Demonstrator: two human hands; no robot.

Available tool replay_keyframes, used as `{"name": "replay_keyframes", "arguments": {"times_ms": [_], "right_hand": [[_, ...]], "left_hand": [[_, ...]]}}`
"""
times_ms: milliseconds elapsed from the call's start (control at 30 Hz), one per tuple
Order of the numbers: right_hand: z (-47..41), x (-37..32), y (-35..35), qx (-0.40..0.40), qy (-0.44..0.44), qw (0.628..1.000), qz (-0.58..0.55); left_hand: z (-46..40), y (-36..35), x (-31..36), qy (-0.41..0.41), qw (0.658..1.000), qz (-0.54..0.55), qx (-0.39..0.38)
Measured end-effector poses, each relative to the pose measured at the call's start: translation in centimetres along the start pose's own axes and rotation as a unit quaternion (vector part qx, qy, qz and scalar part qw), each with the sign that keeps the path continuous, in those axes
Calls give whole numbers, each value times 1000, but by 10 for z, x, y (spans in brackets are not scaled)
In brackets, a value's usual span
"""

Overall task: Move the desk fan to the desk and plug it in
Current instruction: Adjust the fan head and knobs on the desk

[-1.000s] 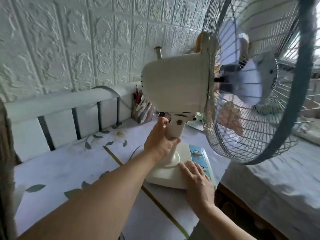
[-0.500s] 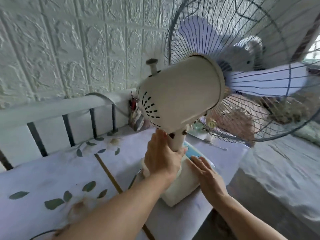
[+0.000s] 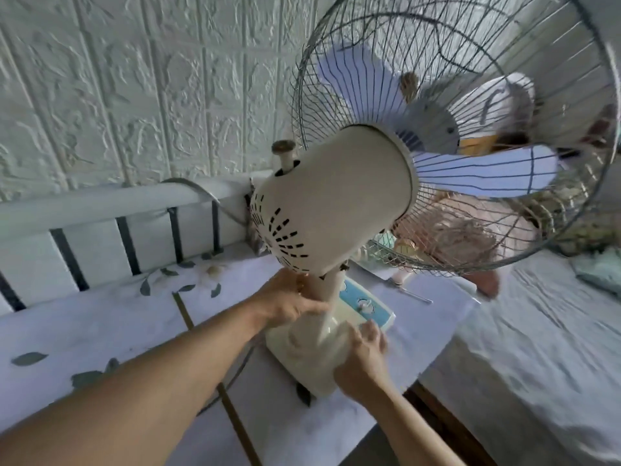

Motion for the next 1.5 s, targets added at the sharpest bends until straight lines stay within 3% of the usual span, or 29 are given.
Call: {"name": "replay_keyframes", "arguments": {"times_ms": [100,367,767,900,1000,1133,1267,1500], "right_hand": [[15,-8,-24,-62,-12,998,-10],[13,-1,-27,15,53,998,8],[-31,11,14,-65,180,974,123],[-36,12,18,-81,180,969,150],[-28,12,20,-101,169,968,153],[-9,9,42,-100,83,991,30],[22,-6,87,-43,66,994,-73],[91,-46,138,-6,71,987,-146]], "left_hand": [[2,1,2,1,998,42,-42],[-6,1,-5,-19,998,60,-11],[-7,-26,4,36,975,-61,209],[-7,-35,10,37,965,-100,239],[-6,-35,9,45,972,-89,211],[6,-32,11,55,988,-71,123],[33,-17,24,72,991,-44,109],[74,23,54,109,989,27,91]]}}
Point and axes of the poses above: each hand's wrist, its own z-axis away from the middle knuckle, its own y-axis out of the back of the hand, x = y × z, the point moved 5 cm from there along -z, towards the middle knuckle, and after that the axes turned 10 degrees about -y, right-handed, at the moved point
